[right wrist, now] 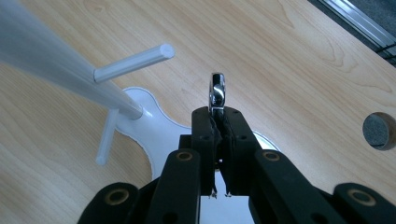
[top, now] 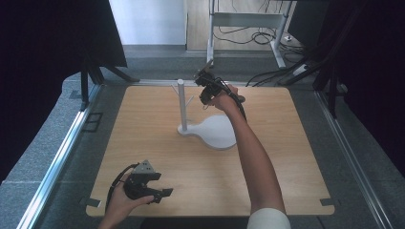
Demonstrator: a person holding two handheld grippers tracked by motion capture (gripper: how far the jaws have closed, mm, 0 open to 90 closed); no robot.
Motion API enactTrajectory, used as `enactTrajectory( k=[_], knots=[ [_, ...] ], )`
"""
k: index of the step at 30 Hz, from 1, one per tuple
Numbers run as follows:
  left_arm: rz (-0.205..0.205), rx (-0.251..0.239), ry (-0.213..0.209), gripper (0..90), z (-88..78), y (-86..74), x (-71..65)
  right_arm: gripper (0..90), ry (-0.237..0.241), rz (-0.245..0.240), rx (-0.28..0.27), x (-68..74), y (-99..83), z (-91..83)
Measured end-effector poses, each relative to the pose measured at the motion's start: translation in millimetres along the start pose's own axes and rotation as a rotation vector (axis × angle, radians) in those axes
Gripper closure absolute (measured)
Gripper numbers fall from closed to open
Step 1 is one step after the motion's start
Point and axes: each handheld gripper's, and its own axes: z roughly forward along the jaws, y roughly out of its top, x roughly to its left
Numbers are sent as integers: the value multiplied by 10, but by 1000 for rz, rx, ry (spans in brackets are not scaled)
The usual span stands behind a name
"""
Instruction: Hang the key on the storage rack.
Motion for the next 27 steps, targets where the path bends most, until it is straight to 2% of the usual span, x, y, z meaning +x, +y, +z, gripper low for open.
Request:
enactTrajectory(
  k=[27],
  knots=[
    [4, 0, -3, 230, 4, 1, -4, 845, 8, -8, -35, 95, 143, -31]
  ],
)
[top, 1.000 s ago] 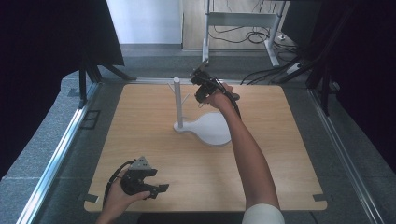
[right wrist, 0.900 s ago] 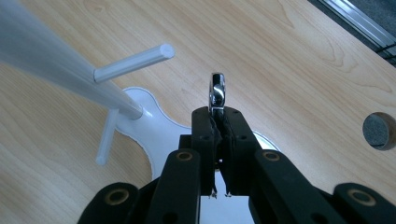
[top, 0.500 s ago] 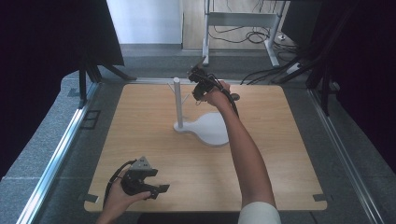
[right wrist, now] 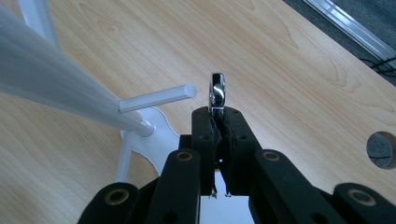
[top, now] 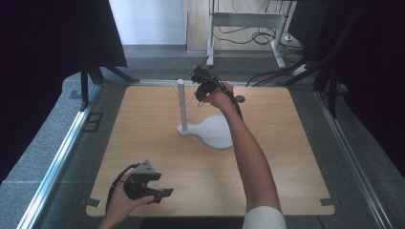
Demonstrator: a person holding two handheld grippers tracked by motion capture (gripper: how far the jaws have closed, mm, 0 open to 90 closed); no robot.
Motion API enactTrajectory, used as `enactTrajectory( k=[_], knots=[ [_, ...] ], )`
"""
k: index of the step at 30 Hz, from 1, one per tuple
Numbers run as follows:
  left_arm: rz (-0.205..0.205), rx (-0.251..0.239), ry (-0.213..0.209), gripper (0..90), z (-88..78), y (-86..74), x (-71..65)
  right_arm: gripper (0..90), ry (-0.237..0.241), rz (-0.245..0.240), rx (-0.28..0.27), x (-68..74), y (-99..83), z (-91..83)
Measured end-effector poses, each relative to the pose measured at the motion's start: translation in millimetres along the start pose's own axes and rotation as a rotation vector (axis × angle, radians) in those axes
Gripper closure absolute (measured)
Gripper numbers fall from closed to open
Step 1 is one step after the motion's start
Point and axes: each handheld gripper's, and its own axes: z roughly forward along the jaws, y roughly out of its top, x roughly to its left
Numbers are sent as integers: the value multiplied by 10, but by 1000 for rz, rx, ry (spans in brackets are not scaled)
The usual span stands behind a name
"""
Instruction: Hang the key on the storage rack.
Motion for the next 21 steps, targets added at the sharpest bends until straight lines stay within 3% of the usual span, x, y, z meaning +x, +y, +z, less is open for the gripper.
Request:
enactTrajectory(
  k=[21],
  knots=[
    [4, 2, -3, 230, 12, 4, -14, 844, -16, -25, 1, 155, 5, -4]
  ],
)
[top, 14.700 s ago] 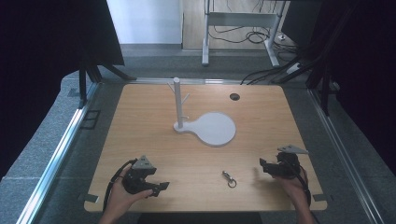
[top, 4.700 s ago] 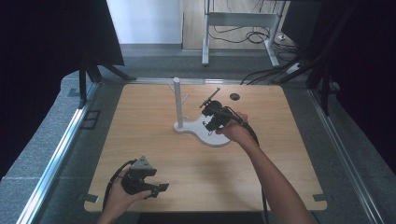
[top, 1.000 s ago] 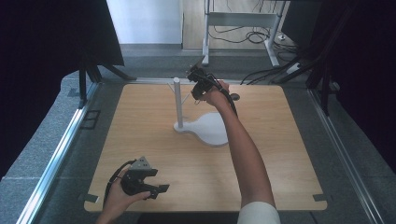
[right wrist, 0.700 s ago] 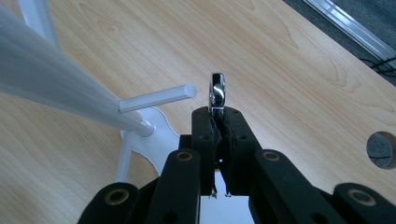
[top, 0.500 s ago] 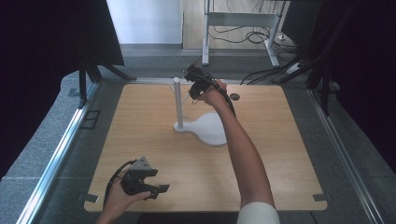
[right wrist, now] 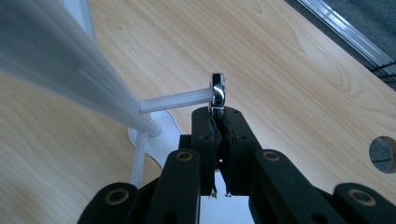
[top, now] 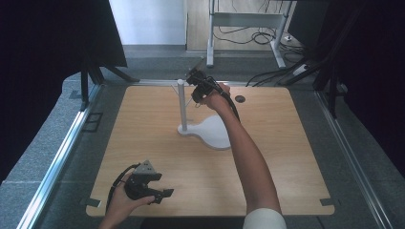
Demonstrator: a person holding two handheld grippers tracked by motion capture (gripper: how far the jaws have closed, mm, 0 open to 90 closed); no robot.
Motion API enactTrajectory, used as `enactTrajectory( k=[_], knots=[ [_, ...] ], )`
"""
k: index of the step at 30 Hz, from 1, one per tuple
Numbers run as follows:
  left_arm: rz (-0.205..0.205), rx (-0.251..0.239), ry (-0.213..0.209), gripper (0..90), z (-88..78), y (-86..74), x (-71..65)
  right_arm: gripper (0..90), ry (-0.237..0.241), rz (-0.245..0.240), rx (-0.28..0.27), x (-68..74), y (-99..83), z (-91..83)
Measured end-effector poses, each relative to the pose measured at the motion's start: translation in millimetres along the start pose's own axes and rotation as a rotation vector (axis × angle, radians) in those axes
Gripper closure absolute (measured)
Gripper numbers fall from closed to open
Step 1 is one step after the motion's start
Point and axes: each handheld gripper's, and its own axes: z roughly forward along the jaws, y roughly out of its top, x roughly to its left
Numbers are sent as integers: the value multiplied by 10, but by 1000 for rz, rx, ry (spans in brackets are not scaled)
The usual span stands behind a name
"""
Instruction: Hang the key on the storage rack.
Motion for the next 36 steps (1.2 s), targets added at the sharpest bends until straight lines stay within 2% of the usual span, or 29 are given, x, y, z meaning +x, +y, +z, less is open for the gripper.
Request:
enactTrajectory(
  k=[7, 9, 11, 18, 23, 29, 30, 34, 35, 36],
  knots=[
    [2, 5, 0, 231, 14, 1, -5, 827, 10, -10, -6, 45, -48, 21],
    [1, 6, 1, 231, 17, 1, -4, 746, 30, -16, -7, 70, -66, 23],
    [2, 7, 0, 231, 21, 1, -5, 710, 36, -18, -9, 84, -81, 19],
    [8, 13, 0, 230, 42, 4, -13, 635, 31, -18, -37, 128, -175, -49],
    [7, 17, 2, 231, 53, 4, -16, 579, 58, -14, -83, 136, -372, -141],
    [9, 27, 11, 231, 64, 3, -5, 549, 103, -13, -142, 130, -711, -234],
    [9, 27, 11, 230, 64, 3, -5, 549, 103, -13, -142, 130, -711, -234],
    [5, 30, 15, 231, 75, 3, -10, 526, 114, -19, -161, 139, -995, -295],
    [5, 30, 15, 230, 75, 3, -10, 526, 114, -19, -161, 139, -995, -295],
    [7, 35, 16, 231, 80, 2, -9, 524, 125, -21, -172, 152, -1123, -306]
  ],
)
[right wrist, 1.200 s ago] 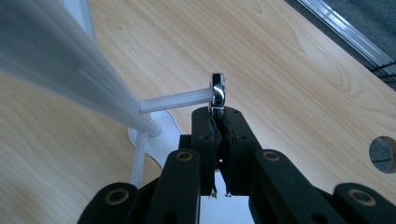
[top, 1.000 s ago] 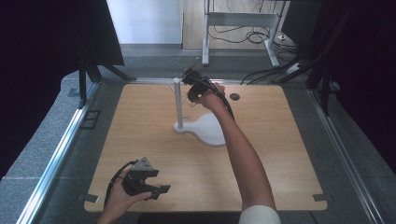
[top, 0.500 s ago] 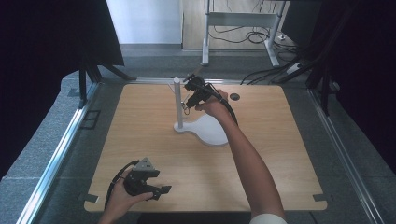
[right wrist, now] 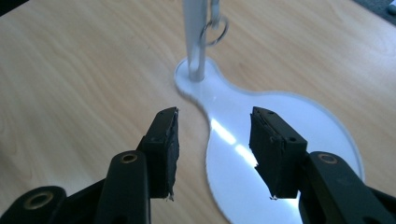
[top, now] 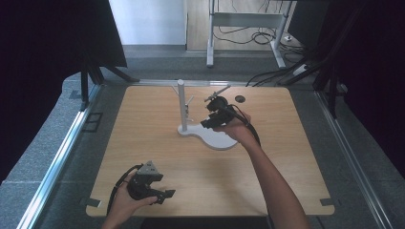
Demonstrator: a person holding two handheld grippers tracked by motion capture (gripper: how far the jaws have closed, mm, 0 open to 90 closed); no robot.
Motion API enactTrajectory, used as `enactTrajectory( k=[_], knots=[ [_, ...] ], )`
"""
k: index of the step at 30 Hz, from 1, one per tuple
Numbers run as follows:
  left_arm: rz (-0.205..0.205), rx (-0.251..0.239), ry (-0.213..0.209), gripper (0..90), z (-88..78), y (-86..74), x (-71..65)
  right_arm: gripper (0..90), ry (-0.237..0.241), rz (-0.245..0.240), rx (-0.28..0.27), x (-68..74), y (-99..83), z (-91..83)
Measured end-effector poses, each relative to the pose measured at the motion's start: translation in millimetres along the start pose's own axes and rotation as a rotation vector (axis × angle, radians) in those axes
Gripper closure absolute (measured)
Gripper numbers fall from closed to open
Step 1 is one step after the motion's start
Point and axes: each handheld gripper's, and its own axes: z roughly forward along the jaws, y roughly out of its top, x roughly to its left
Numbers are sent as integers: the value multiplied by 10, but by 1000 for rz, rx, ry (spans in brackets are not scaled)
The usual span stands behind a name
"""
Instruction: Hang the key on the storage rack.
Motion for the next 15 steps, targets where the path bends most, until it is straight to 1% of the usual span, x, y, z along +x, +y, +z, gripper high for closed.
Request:
enactTrajectory(
  k=[1, 2, 3, 4, 5, 6, 7, 8, 9, 10, 11, 12, 13, 14, 15],
  knots=[
    [0, 0, 0, 230, 0, 0, 0, 524, 0, 0, 0, 0, 0, 0],
    [1, 2, 0, 230, 3, 0, 1, 524, 11, 1, -11, 19, -138, -25],
    [1, 4, 1, 230, 6, -1, 1, 524, 11, 1, -11, 19, -138, -25],
    [1, 6, 4, 230, 14, -2, 5, 524, 19, 5, -19, 44, -298, -45],
    [-3, 5, 5, 230, 18, -3, 4, 524, 22, 3, -21, 50, -352, -49],
    [-3, 5, 5, 230, 18, -3, 4, 524, 22, 3, -21, 50, -352, -49],
    [-4, 6, 7, 230, 22, -4, 5, 523, 32, 6, -27, 70, -502, -61],
    [-1, 11, 10, 230, 20, -3, 8, 522, 34, 4, -31, 78, -550, -66],
    [-1, 11, 10, 230, 20, -3, 8, 522, 34, 4, -31, 78, -550, -66],
    [1, 13, 11, 230, 18, -3, 8, 522, 44, -1, -38, 108, -678, -80],
    [-4, 11, 11, 230, 18, -3, 7, 522, 51, -3, -39, 126, -742, -86],
    [-4, 11, 11, 230, 18, -3, 7, 522, 51, -3, -39, 126, -742, -86],
    [-6, 11, 13, 230, 17, -5, 11, 515, 58, -5, -45, 167, -881, -94],
    [-6, 11, 13, 230, 17, -5, 11, 515, 58, -5, -45, 167, -881, -94],
    [-8, 12, 15, 230, 17, -6, 13, 512, 57, -9, -48, 177, -921, -96]
  ],
)
